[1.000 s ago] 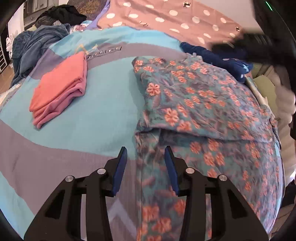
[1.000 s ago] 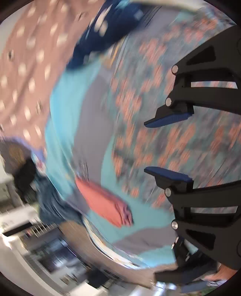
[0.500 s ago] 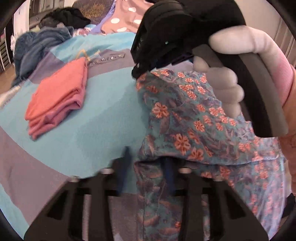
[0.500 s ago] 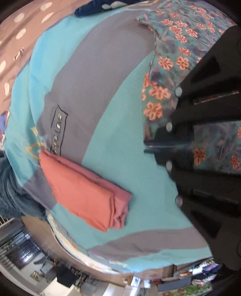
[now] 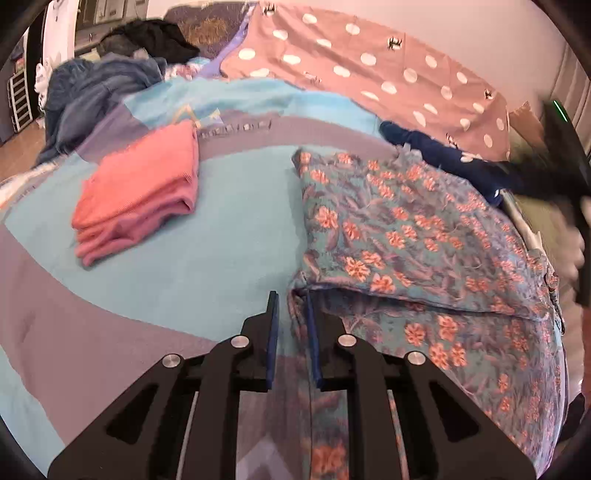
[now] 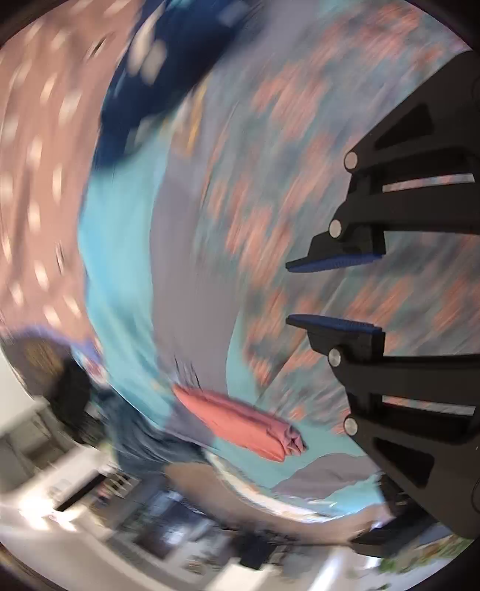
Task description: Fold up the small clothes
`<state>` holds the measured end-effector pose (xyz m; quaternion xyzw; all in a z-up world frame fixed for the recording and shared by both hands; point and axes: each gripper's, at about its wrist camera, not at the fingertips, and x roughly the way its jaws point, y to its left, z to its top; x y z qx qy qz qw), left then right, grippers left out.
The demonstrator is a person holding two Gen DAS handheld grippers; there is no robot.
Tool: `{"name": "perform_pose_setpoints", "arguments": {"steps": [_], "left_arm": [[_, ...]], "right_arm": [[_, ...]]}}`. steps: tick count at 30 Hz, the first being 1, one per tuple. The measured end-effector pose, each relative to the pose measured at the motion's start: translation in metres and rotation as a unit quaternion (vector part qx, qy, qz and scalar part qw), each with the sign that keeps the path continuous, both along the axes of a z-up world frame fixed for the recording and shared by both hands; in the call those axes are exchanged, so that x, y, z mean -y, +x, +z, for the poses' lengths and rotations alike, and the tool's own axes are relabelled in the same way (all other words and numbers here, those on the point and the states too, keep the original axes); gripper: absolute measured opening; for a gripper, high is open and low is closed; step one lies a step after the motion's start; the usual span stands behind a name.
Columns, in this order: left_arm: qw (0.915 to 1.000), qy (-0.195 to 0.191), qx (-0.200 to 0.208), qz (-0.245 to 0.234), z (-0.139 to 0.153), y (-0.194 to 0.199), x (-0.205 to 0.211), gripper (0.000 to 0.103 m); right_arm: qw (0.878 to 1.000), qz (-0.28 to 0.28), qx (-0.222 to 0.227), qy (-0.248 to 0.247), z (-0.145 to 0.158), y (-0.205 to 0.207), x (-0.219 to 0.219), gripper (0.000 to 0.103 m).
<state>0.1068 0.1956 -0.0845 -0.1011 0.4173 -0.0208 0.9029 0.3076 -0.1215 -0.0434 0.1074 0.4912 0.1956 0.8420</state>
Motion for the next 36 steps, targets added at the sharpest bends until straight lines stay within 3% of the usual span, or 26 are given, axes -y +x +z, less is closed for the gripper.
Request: {"name": "perform_pose_setpoints", "arguments": {"steps": [3, 6, 8, 10, 14, 15, 16, 20, 22, 24, 26, 27, 28, 29, 31, 33, 36], "left_arm": [[0.9991, -0.025, 0.03, -0.019, 0.021, -0.009, 0.002, 0.016], [0.9953, -0.054, 0.053, -0.06, 0.042, -0.005, 0.018, 0.016], [0.9947, -0.046, 0.046, -0.08, 0.045, 0.006, 0.034, 0.017], [0.9943, -0.043, 0.017, -0.096, 0.032, 0.024, 0.051, 0.018], [0.9963, 0.0, -0.056, -0.066, -0.017, 0.052, 0.064, 0.018], [0.997, -0.004, -0.047, -0.061, -0.018, 0.051, 0.064, 0.019], [0.9978, -0.01, -0.038, -0.053, -0.017, 0.05, 0.065, 0.019], [0.9983, 0.001, -0.045, -0.038, -0.01, 0.046, 0.069, 0.021], [0.9979, 0.023, -0.049, -0.036, -0.011, 0.045, 0.072, 0.022], [0.9981, 0.019, -0.049, -0.032, -0.01, 0.042, 0.068, 0.022], [0.9982, 0.022, -0.05, -0.025, -0.008, 0.042, 0.069, 0.026], [0.9982, 0.025, -0.049, -0.025, -0.007, 0.041, 0.066, 0.029], [0.9981, 0.029, -0.044, -0.03, -0.003, 0.039, 0.072, 0.029], [0.9981, 0.03, -0.041, -0.035, 0.0, 0.037, 0.075, 0.03], [0.998, 0.027, -0.032, -0.048, 0.008, 0.032, 0.084, 0.032], [0.9976, 0.017, -0.02, -0.064, 0.019, 0.029, 0.095, 0.037], [0.996, 0.009, -0.01, -0.089, 0.03, 0.027, 0.115, 0.042]], "right_arm": [[0.997, -0.082, -0.008, -0.009, -0.002, -0.05, 0.093, 0.027], [0.991, -0.124, -0.042, 0.006, -0.022, -0.093, 0.146, 0.027], [0.99, -0.13, -0.056, 0.026, -0.036, -0.115, 0.158, 0.034], [0.989, -0.121, -0.065, 0.054, -0.048, -0.126, 0.159, 0.055], [0.991, -0.087, -0.079, 0.057, -0.072, -0.121, 0.137, 0.058], [0.993, -0.085, -0.069, 0.044, -0.072, -0.118, 0.13, 0.049], [0.994, -0.086, -0.059, 0.029, -0.071, -0.115, 0.122, 0.008], [0.991, -0.116, -0.03, 0.061, -0.056, -0.122, 0.123, 0.004], [0.992, -0.117, -0.024, 0.041, -0.054, -0.129, 0.126, 0.004], [0.992, -0.115, -0.047, 0.016, -0.069, -0.134, 0.129, 0.008], [0.993, -0.111, -0.034, 0.004, -0.074, -0.136, 0.131, 0.009], [0.993, -0.112, -0.027, 0.009, -0.073, -0.141, 0.135, 0.012], [0.993, -0.118, -0.023, 0.013, -0.069, -0.146, 0.139, 0.026], [0.991, -0.132, -0.011, 0.007, -0.062, -0.155, 0.15, 0.032], [0.987, -0.156, 0.022, -0.015, -0.049, -0.167, 0.169, 0.036], [0.979, -0.191, 0.042, -0.059, -0.039, -0.173, 0.196, 0.036], [0.957, -0.21, 0.074, -0.189, -0.037, -0.179, 0.215, 0.036]]}}
